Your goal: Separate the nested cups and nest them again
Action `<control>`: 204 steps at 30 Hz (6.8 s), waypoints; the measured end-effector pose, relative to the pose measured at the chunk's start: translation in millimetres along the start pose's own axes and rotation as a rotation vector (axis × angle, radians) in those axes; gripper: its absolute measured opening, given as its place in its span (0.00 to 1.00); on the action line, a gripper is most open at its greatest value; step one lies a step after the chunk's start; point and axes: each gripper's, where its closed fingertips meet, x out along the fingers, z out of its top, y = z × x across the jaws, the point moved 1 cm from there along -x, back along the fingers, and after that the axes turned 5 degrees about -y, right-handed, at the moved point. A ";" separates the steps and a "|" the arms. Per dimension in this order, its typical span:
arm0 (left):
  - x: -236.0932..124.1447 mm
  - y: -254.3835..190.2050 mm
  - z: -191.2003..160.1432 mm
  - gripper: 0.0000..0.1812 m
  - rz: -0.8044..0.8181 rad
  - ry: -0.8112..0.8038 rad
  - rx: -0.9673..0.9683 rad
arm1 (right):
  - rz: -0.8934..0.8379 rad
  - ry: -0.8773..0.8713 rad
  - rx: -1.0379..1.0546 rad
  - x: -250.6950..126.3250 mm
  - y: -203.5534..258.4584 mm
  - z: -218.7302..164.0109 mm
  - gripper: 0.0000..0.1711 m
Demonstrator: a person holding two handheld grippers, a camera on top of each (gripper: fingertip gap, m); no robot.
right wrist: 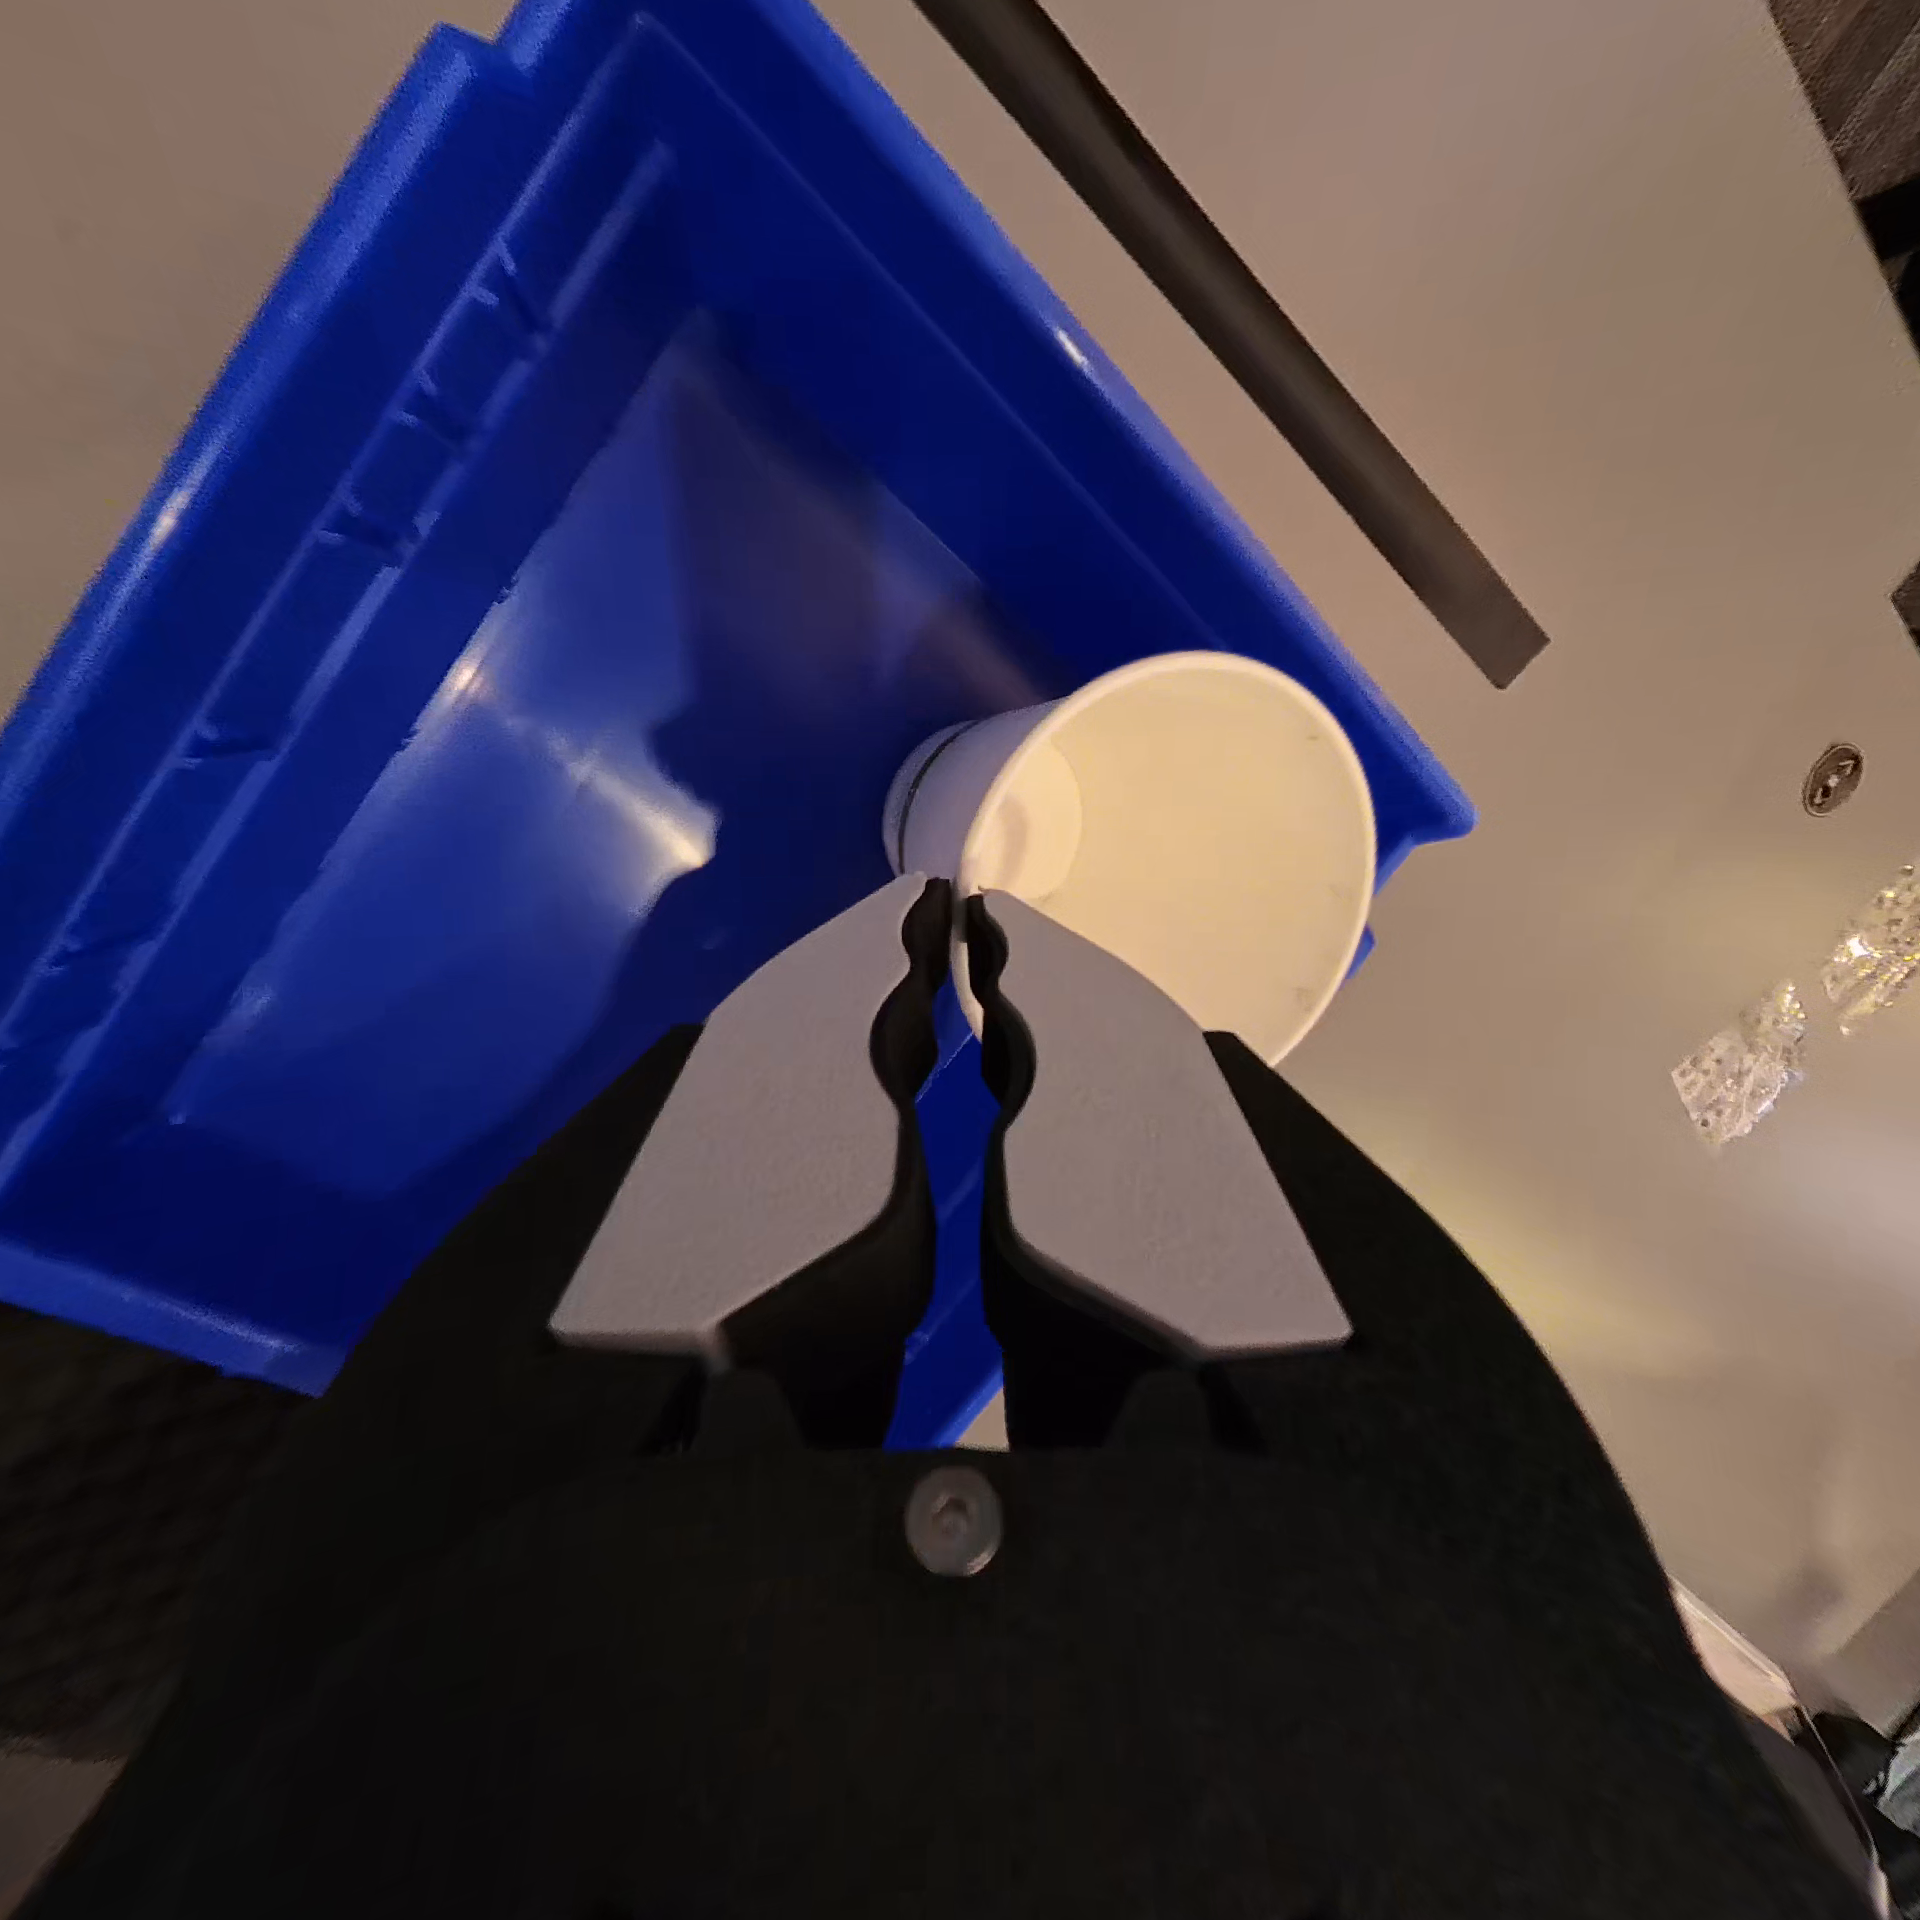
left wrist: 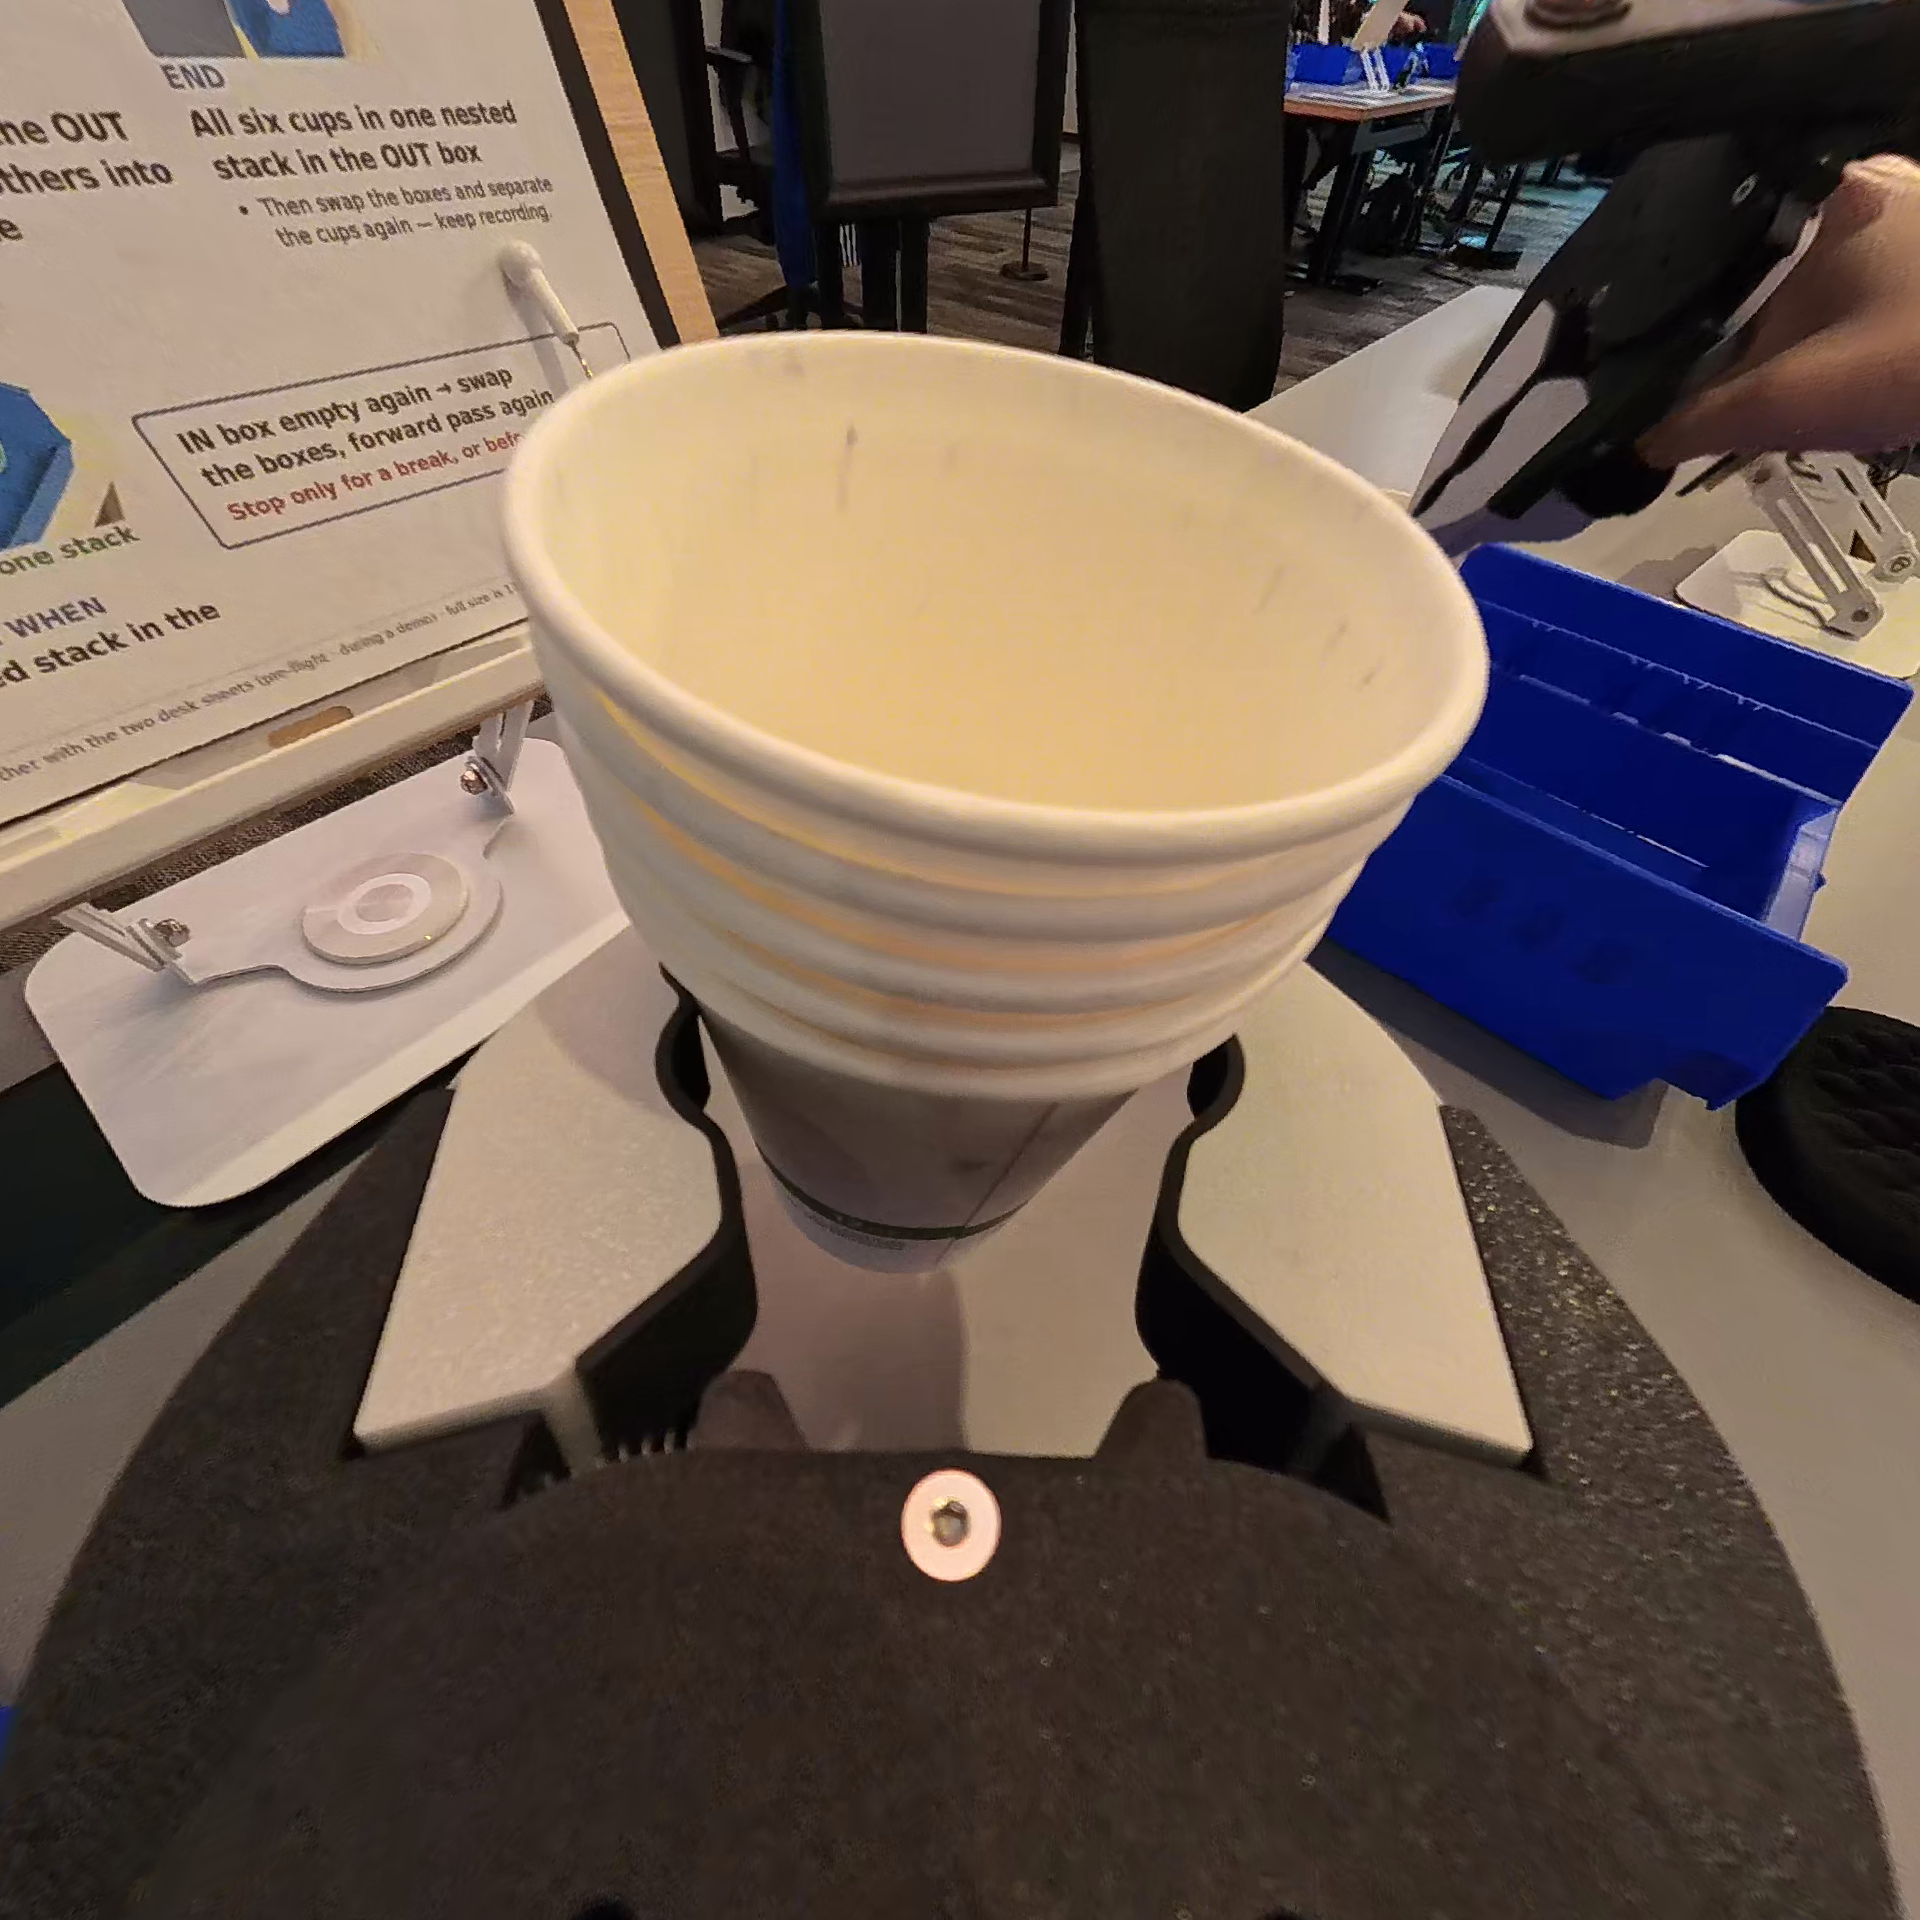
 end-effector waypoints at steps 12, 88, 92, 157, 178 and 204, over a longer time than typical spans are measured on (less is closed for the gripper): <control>0.1 3.9 -0.6 0.51 0.037 0.010 0.032 | -0.041 0.030 -0.015 9.7 -6.1 -3.1 0.02; 8.2 -11.8 -14.4 0.51 -0.024 0.076 0.039 | -0.055 -0.501 -0.395 -210.8 90.6 129.3 0.02; 7.6 -11.7 -13.5 0.51 -0.025 0.074 0.038 | -0.080 -0.340 -0.305 -146.5 59.5 85.7 0.02; 8.5 -31.4 -13.5 0.51 -0.074 0.103 0.131 | 0.275 -0.528 -0.792 -118.0 273.8 166.4 0.02; 9.7 -27.0 -17.2 0.51 -0.066 0.115 0.121 | 0.195 -0.689 -0.680 -201.2 228.0 171.7 0.02; 5.4 -19.0 -13.0 0.51 -0.061 0.099 0.087 | -0.037 -0.222 -0.184 -55.8 50.4 -65.9 0.02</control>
